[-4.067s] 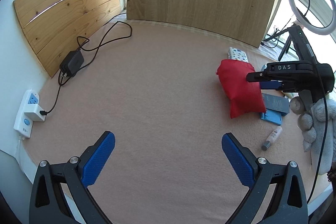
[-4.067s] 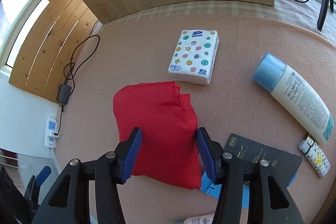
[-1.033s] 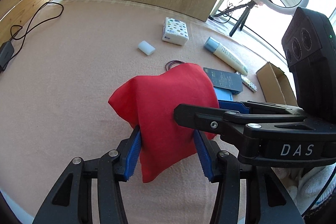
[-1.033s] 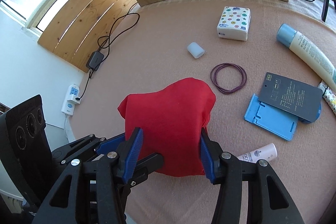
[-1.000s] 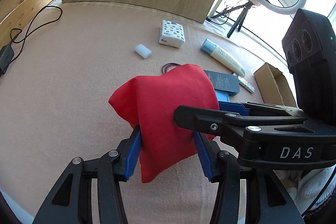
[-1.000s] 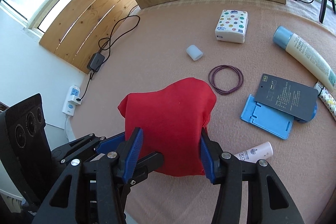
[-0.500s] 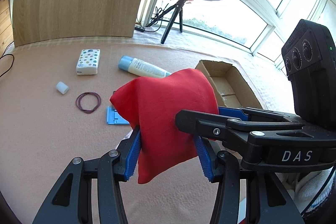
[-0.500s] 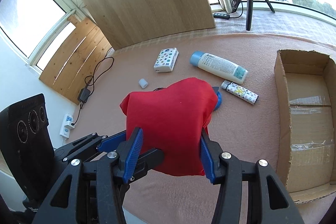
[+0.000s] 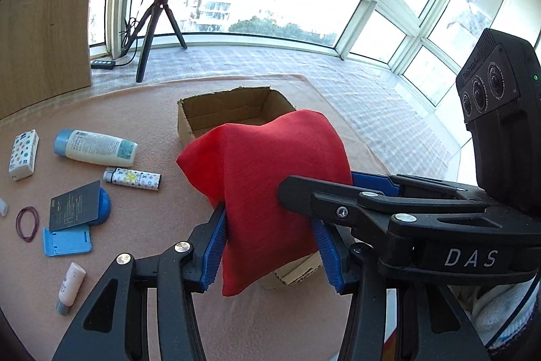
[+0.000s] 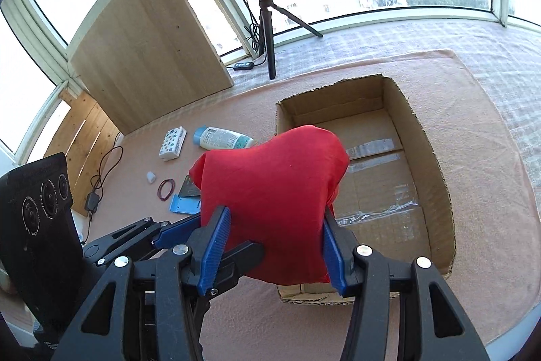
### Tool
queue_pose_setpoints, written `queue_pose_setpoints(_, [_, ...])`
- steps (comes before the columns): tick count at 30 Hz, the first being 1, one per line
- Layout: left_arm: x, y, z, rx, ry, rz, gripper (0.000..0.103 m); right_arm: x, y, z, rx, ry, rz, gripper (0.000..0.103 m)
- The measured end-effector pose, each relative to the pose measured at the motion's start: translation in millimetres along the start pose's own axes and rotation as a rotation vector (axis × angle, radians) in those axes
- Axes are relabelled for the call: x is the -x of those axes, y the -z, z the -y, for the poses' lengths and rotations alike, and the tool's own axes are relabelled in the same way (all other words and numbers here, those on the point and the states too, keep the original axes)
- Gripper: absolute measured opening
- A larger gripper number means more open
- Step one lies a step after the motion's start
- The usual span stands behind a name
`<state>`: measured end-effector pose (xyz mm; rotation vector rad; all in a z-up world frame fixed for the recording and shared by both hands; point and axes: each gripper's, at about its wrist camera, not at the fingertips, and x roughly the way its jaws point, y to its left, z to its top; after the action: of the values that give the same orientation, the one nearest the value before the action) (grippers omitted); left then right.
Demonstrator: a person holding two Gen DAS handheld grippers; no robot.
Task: Organize objects
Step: 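Lower the red pouch into the box and open the right tool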
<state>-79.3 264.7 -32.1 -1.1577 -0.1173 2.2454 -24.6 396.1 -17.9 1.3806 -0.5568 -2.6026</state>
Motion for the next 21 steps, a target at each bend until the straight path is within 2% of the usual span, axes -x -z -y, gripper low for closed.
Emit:
queue_pose_setpoints(5, [-24.4,-7.3,29.0,-0.040,0.024,-0.017,0.053,11.2,-4.2,29.0,-0.032,0.038,0.020,0.048])
queue_pose_setpoints(10, [-34.1,-13.5,35.6,-0.065,0.026,-0.022,0.053,19.9,-7.0,45.8,-0.044,0.073,0.035,0.048])
queue_pose_setpoints(12, [-32.0,-14.7,33.6,-0.066,0.013,-0.019,0.053,22.3,-7.9,48.4,-0.038,0.101,0.044,0.048])
queue_pose_setpoints(21, [-13.1,-11.9,10.7,-0.044,-0.028,-0.007,0.054,22.7,-8.2,39.0,-0.025,0.105,0.061,0.050])
